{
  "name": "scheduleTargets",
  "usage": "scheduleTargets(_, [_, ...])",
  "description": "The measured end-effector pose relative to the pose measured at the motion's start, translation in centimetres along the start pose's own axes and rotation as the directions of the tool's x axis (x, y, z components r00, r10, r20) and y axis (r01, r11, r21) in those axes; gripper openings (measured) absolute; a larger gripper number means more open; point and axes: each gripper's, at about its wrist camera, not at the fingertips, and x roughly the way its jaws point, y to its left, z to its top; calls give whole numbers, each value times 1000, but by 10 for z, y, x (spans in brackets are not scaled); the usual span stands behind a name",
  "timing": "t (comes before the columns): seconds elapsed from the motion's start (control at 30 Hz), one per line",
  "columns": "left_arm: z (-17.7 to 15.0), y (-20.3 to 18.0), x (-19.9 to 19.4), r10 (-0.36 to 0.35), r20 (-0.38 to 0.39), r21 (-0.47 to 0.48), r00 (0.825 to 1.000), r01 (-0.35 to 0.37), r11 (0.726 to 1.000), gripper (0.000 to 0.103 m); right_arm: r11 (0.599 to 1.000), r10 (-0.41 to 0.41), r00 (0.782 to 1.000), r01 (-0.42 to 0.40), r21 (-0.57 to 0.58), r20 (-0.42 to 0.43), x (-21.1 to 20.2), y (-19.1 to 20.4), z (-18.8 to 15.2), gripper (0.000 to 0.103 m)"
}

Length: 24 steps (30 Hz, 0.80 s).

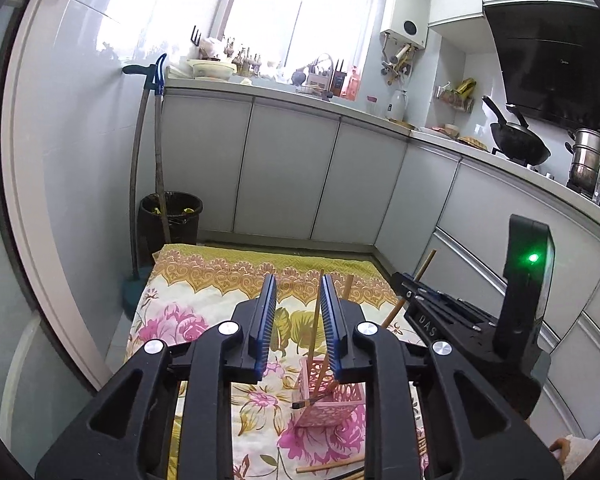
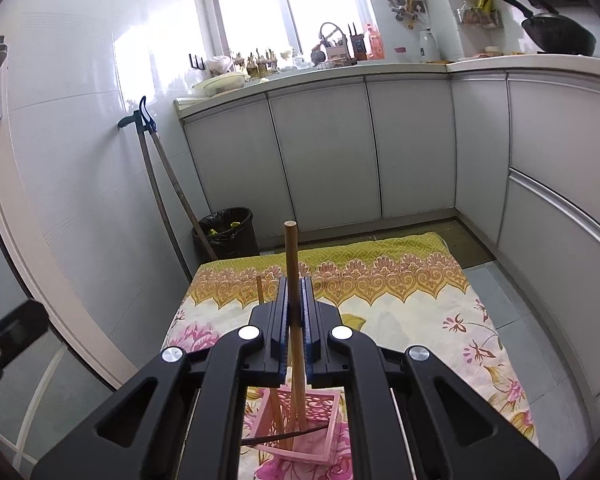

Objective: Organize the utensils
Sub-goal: 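Insert the chopstick into the pink holder and open the left tool while the right tool holds its chopstick above, then lower the held chopstick into the pink holder and open the right tool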

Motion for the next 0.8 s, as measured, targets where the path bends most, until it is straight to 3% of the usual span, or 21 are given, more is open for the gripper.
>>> scheduleTargets(0.13, [-3,5,3,10,-12,-5,1000,-10,1000,24,1000,-8,999,7,-8,-36,13,6,-10,10])
scheduleTargets(0.17, [-4,7,3,14,-15,-7,1000,-14,1000,24,1000,-10,999,10,-7,-39,14,7,-11,21])
scheduleTargets(0.2, [-5,8,4,14,-18,-11,1000,-14,1000,24,1000,-13,999,12,-4,-36,14,8,-11,45])
scheduleTargets(0.23, [-5,10,4,16,-19,-15,1000,-16,1000,25,1000,-16,1000,16,-3,-27,12,9,-11,55])
scheduleTargets(0.27, [-6,11,4,21,-20,-16,1000,-21,1000,25,1000,-19,1000,19,-5,-12,9,10,-10,62])
scheduleTargets(0.33, [-6,12,4,25,-18,-20,1000,-25,999,27,999,-33,999,33,-17,1,4,13,-8,65])
scheduleTargets(0.4, [-6,12,2,26,-12,-26,1000,-27,999,32,999,-44,999,45,-12,12,-2,13,-4,78])
scheduleTargets(0.63, [-2,-7,-9,-22,20,12,1000,22,1000,38,991,-114,991,109,83,63,-36,-12,12,89])
scheduleTargets(0.8, [-4,-41,-18,-105,27,129,994,101,987,55,950,-192,980,199,242,-56,-55,-71,10,93])
